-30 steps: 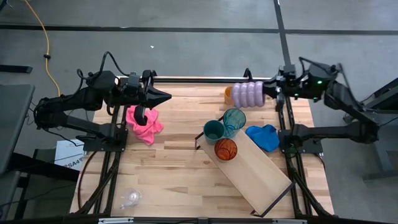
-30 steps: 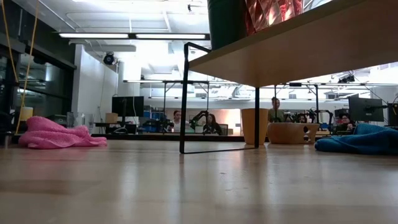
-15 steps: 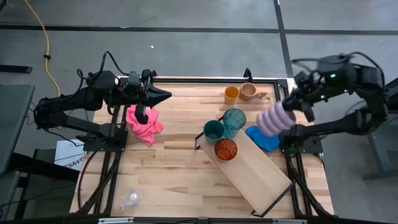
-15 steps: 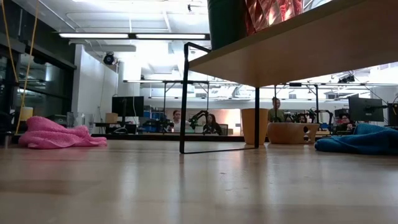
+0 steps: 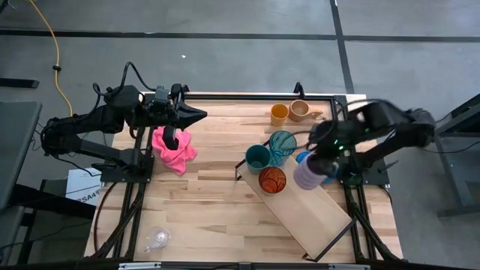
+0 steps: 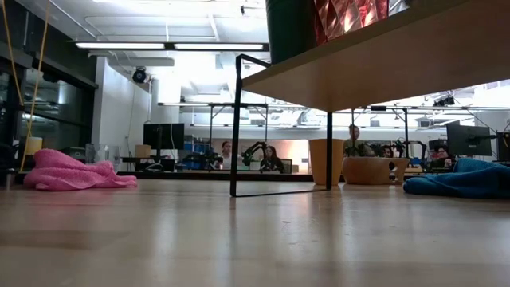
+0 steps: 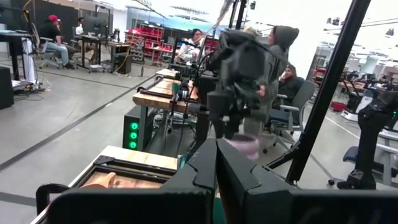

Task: Stack small to large cups/mugs on shelf
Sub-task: Put the purple mug on the shelf

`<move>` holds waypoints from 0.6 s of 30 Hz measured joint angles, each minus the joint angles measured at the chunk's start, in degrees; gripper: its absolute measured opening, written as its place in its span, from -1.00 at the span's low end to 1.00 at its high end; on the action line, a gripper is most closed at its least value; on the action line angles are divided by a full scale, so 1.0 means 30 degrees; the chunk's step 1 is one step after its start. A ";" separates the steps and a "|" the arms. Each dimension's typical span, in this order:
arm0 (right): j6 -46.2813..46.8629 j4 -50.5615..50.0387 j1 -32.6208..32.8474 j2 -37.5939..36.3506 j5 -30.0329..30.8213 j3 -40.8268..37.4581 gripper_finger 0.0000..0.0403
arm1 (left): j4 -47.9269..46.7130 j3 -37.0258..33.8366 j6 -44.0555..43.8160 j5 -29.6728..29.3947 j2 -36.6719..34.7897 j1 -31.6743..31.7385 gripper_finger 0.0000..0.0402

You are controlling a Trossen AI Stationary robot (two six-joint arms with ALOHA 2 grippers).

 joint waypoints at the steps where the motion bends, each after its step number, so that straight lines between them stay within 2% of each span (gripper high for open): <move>1: 0.0578 -0.0095 0.0374 0.0329 0.0964 -0.0059 -0.97 | 0.0000 0.0000 0.0007 0.0000 0.0000 0.0000 -1.00; 3: 0.1729 -0.0046 0.0981 0.0888 0.2061 -0.0217 -0.97 | -0.0001 0.0000 0.0012 0.0000 0.0000 0.0000 -1.00; 8: 0.3785 -0.0219 0.1697 0.2290 0.2414 -0.0618 -0.97 | -0.0007 0.0000 0.0092 0.0000 0.0000 0.0000 -1.00; 18: 0.5322 -0.0222 0.1907 0.4006 0.3538 -0.0618 -0.97 | -0.0007 -0.0007 0.0119 0.0000 0.0000 0.0000 -1.00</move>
